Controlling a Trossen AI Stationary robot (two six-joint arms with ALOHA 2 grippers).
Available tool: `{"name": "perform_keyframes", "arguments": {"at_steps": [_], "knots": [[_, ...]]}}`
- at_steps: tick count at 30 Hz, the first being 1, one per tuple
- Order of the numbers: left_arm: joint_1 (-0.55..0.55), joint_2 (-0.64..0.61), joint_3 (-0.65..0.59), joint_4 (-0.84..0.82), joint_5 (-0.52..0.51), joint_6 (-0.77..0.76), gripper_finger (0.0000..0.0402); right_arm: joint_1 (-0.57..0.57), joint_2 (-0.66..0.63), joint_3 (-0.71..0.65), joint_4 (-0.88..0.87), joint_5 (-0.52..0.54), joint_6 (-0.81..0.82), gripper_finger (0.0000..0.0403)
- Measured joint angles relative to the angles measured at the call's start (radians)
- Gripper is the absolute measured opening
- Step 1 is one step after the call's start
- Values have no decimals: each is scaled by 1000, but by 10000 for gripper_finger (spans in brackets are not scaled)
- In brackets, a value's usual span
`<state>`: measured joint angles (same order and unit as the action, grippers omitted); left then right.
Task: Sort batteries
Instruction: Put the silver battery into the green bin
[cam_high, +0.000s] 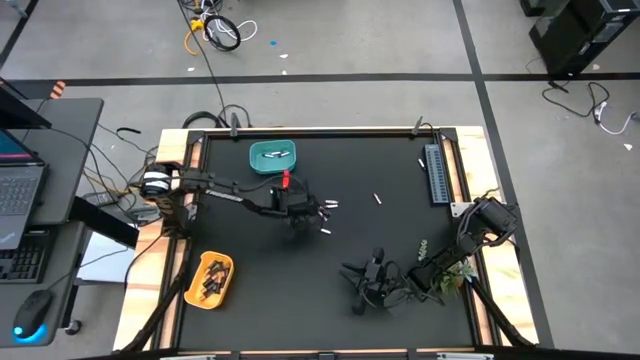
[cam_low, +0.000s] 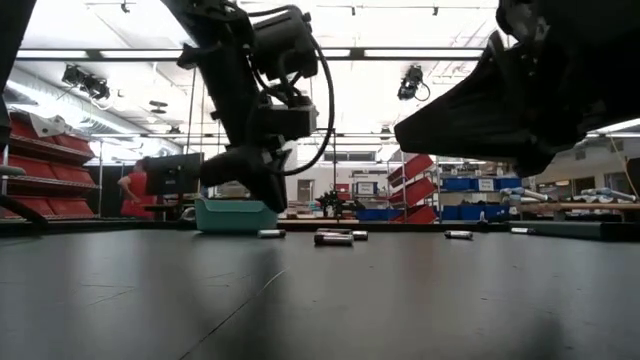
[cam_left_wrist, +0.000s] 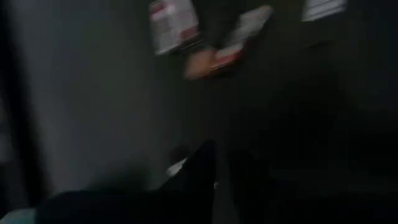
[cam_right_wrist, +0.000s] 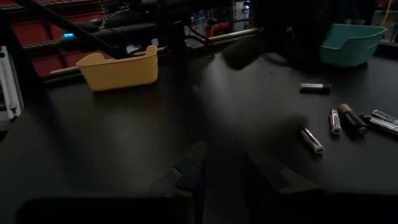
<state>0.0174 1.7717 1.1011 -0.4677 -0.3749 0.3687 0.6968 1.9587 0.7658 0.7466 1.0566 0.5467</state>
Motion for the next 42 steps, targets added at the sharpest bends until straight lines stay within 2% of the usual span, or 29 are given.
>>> {"name": "perform_keyframes", "arguments": {"at_steps": [2, 4, 7, 9, 11, 13, 20, 28, 32, 36, 42], "knots": [[37, -7, 0, -20, -32, -7, 78, 1, 0, 0, 0, -1, 0, 83], [86, -9, 1, -49, -6, -28, 102, 4, 0, 0, 0, -2, 0, 83], [157, -9, 0, -91, 155, -95, 138, 10, 0, 0, 0, -2, 2, 83], [190, -9, 0, -63, 250, -149, 159, 13, 0, 0, -1, -2, 1, 83], [208, -9, 1, -25, 311, -205, 178, 13, 0, 0, -2, -2, -6, 83], [213, -9, 1, 1, 328, -239, 194, 10, 0, 0, -3, -2, -19, 83], [141, -1, 1, 27, 312, -290, 225, 4, 0, 0, -18, -2, -27, 83], [42, -1, 2, 97, 190, -384, 227, -19, 0, -1, -44, -3, -28, 83], [15, -1, -12, 177, 153, -448, 227, -21, 0, -1, -45, -3, -31, 83], [-2, -1, -51, 242, 68, -482, 224, -21, 0, -1, -45, -3, -31, 83], [-1, -1, -161, 447, 43, -552, 218, -17, 0, -1, -51, -3, -34, 83]]}}
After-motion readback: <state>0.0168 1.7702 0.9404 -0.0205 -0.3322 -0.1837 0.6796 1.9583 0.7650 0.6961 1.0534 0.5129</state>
